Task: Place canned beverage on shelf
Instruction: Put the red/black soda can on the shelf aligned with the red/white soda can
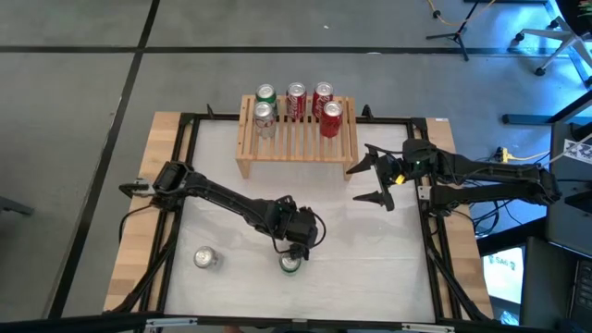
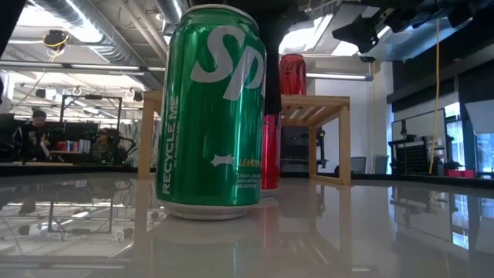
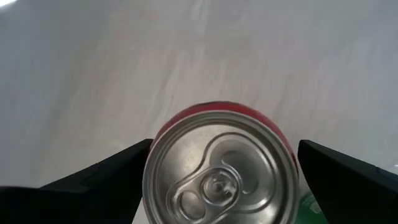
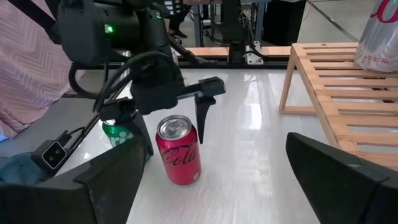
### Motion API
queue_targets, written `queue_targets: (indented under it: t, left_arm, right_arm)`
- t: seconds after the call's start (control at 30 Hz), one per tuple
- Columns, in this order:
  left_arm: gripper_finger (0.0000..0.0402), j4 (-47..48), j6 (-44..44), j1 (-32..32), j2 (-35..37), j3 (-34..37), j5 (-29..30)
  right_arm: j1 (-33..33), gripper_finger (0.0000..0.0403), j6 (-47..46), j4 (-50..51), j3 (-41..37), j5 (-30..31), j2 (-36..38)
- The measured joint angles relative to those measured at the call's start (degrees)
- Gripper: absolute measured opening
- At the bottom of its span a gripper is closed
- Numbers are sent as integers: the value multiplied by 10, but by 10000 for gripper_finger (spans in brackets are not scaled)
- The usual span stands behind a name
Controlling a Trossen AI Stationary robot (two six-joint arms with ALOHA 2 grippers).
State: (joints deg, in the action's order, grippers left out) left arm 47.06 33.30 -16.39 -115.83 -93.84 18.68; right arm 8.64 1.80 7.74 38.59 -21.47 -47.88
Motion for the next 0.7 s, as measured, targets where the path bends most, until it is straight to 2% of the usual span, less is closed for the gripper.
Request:
queue_targets:
  t: [0.5, 0.7]
  left_arm:
    - [384, -1, 11, 0, 0, 0, 11]
    - [353, -1, 11, 0, 0, 0, 11]
  right_arm:
    - [0, 379, 0, 1, 0, 0, 0]
    - [0, 379, 0, 1, 0, 0, 0]
